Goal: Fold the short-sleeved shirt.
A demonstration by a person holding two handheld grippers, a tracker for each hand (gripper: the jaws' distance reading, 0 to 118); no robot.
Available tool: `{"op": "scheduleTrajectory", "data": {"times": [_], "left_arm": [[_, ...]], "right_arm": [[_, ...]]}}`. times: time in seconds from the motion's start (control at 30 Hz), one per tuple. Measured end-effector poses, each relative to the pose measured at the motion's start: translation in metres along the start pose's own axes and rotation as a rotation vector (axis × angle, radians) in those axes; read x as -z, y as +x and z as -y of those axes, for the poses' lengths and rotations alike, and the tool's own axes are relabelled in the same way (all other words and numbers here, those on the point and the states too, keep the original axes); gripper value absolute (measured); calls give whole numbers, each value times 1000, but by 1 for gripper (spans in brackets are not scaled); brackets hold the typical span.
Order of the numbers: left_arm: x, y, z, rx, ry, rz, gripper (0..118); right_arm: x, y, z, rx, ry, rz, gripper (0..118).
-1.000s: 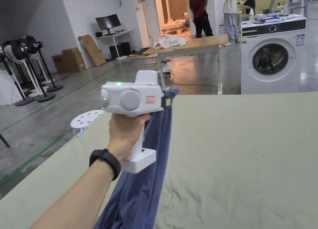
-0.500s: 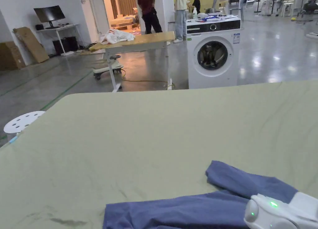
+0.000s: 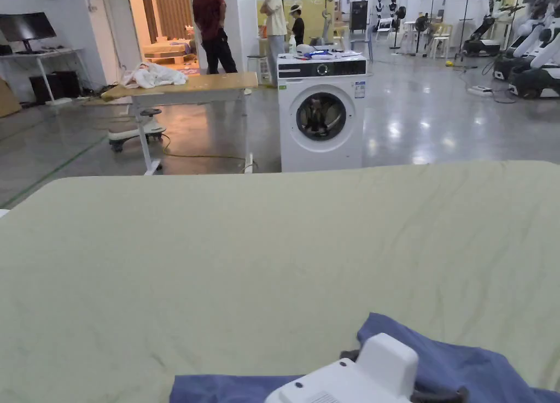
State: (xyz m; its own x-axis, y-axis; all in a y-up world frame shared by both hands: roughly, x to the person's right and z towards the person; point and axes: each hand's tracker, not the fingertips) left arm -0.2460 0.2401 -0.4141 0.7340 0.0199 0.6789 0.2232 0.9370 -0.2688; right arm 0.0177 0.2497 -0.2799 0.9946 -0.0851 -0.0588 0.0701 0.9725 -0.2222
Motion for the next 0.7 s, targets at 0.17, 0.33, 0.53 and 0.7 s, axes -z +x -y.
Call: {"op": "scheduleTrajectory", "data": {"times": [0.17, 0.33, 0.53, 0.7], "left_arm": [[-119, -27, -7, 44, 200, -340, 75], [-202, -23, 16, 30, 277, -537, 70], [-241, -9, 36, -17, 256, -589, 15], [-255, -7, 41, -51, 268, -643, 0]], "right_arm": [[17, -8, -11, 17, 22, -34, 0], [26, -19, -5, 91, 28, -130, 0], [25, -35, 1, -7, 4, -138, 0], [20, -36, 3, -16, 11, -138, 0]]}}
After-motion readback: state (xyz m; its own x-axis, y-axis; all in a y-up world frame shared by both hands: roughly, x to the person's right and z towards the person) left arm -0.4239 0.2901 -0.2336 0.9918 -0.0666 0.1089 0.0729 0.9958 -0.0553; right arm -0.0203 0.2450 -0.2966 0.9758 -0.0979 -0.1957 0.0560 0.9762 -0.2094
